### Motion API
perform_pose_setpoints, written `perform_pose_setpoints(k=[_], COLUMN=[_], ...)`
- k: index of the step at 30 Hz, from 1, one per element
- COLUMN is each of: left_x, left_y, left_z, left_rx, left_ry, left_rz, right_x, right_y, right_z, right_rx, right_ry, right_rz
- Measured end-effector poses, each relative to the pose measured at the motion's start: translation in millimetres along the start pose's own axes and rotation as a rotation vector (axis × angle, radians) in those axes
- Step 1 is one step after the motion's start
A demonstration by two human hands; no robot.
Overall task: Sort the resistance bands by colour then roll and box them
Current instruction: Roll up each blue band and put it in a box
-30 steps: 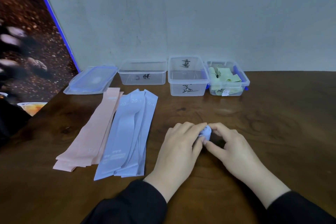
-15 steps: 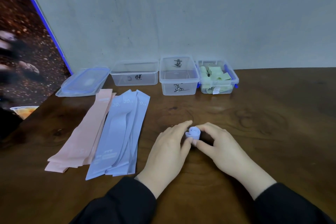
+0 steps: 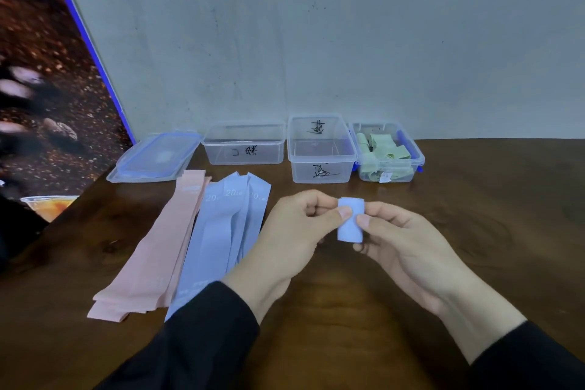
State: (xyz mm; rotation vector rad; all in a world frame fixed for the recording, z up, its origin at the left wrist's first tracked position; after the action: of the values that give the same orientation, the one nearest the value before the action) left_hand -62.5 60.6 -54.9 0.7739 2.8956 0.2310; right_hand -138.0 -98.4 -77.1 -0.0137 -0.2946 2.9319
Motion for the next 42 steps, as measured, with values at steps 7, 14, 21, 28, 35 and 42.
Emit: perform_pose_setpoints(k=[7,14,21,28,35,42], left_x=[-64.3,-120.6,-118.1,-125.4,-123.6,-125.6], left_y=[50.1,77.6,70.9,67.3,66.9,65.6], left_z=[-11.3,70.5,81.9,92.9,88.6,90.0], left_rx=[-0.077,-0.358,-0.477,-0.602,-0.665,-0.739], left_ry=[-0.048,0.055,-0.129,-0.098,-0.097,-0.084], left_rz=[0.079,-0.183,-0.074,0.033,0.117,0.188], right_x=[-48.0,-155.1,-251.6,-289.7,-287.7,-279.3], right_y=[-7.8,-10.0,-28.6,-50.2,-65.6,-70.5], right_z=[44.0,83.5,70.8,29.9,17.8,15.0], right_rx=[0.088,0.528,1.110,1.440,1.674,1.470], right_ry=[0.042,0.005,-0.228,-0.502,-0.664,-0.778], right_rz=[-0.022,-0.126,-0.104,-0.011,0.082,0.181])
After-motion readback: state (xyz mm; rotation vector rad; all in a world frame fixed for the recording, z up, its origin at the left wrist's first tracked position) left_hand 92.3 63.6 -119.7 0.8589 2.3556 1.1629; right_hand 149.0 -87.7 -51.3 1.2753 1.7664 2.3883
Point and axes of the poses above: each hand's wrist, its own x-axis away from the middle knuckle, its own y-axis out of the back of the hand, z = x × y, the point moved 2 cm from there along -x, towards the middle knuckle
